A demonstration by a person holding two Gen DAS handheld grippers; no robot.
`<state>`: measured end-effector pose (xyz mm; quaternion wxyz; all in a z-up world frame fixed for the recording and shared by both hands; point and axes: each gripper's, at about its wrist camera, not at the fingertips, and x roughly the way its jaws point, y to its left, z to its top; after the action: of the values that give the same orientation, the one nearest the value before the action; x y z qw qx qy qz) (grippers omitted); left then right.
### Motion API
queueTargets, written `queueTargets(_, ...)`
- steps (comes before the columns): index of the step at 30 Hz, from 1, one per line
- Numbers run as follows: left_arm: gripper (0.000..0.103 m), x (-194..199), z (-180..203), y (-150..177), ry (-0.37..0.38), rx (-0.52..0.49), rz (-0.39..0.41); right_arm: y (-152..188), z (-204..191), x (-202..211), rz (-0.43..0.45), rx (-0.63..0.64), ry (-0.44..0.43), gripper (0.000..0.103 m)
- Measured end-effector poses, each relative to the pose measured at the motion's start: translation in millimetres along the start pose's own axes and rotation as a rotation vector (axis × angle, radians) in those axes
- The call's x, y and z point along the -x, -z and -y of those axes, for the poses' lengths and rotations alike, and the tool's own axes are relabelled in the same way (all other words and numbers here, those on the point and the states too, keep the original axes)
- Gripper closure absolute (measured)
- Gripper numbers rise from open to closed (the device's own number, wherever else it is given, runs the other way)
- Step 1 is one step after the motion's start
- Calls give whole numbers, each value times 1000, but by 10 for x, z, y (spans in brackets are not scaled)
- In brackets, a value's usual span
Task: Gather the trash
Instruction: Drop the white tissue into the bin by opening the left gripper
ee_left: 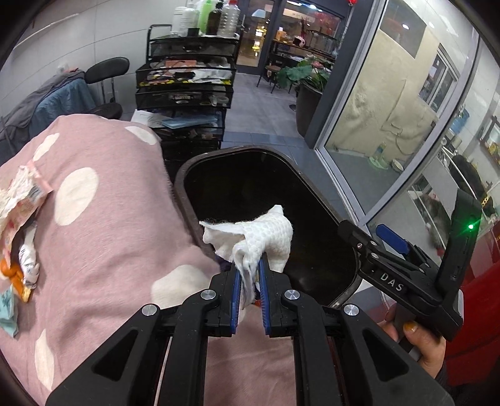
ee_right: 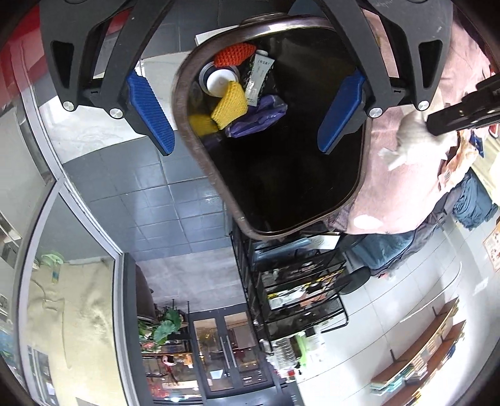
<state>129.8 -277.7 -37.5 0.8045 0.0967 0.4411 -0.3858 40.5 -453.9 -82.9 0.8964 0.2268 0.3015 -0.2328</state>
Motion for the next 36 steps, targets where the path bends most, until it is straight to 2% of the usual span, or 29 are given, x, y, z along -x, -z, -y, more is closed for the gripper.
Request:
queueTargets(12,91,-454,182,-133,-40,-77,-102,-69,246,-1,2,-53,28,11)
queueTargets(14,84,-499,208,-134,-50,-98,-117,-77,268,-5,2,-58,32,11)
queueTargets(15,68,-511,224,-122,-53,-107,-123,-79,278,-6,3,-60,32,11)
queueTargets(16,47,-514,229,-108,-63,-116,-126,-82,290,-9,3,-63,33,11)
queueTargets(18,32,-500,262,-90,-87,-137,-109,-82,312,-12,3,-69,35,11)
queueTargets(19,28,-488,281,-84,-91,-149,-102,-79,319,-9,3,-72,35,11)
queueTargets(21,22,-474,306,-73,-100,-167,-90,-81,334,-10,5,-77,37,9)
queueTargets(25,17,-379,333,-74,-118,-191,-50,-84,331,-13,5,-77,34,8)
queueTargets(36,15,246,293,30,-117,-177,133,-63,221,-34,9,-49,6,8)
